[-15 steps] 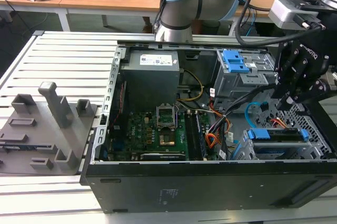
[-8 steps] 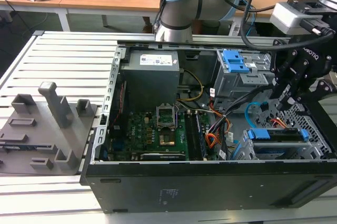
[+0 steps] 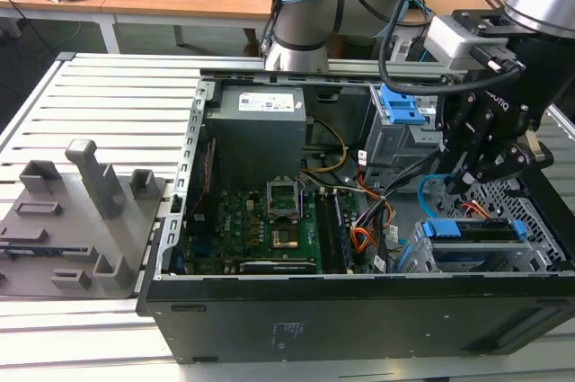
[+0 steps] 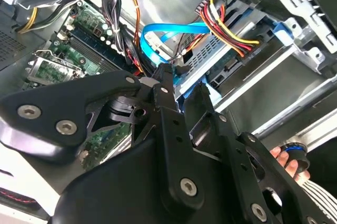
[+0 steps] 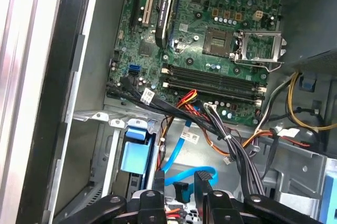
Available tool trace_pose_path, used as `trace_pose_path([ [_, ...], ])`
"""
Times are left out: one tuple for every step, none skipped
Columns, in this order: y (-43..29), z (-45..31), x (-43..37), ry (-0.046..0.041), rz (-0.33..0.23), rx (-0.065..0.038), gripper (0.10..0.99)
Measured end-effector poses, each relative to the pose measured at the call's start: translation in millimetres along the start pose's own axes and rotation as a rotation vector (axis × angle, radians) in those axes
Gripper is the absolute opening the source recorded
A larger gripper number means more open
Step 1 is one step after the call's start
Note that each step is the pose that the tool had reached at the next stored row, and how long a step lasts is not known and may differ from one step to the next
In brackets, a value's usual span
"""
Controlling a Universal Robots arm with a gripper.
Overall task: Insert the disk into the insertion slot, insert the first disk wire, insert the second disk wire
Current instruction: 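Insert the second disk wire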
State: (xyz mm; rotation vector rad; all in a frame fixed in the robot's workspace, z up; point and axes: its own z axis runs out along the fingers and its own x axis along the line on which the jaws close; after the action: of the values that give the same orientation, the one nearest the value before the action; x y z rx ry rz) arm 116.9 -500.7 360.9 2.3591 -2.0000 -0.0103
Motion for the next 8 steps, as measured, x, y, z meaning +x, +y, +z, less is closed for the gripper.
trace_pose_path([
  [-0.1,1.2,0.0,0.0006,-0.003,0.000,0.361],
  [-0.1,2.6,-0.1,0.0014,-0.006,0.000,0.361],
  [0.0,2.9,-0.1,0.0029,-0.007,0.000,0.361],
  [0.0,2.9,0.0,0.0042,-0.007,0.000,0.361],
  [0.0,2.9,0.0,0.0045,-0.008,-0.001,0.361],
  [0.0,3.0,-0.1,0.0046,-0.008,0.000,0.361],
  [0.0,3.0,0.0,0.0051,-0.008,-0.001,0.361],
  [0.0,3.0,-0.1,0.0058,-0.009,-0.001,0.282],
])
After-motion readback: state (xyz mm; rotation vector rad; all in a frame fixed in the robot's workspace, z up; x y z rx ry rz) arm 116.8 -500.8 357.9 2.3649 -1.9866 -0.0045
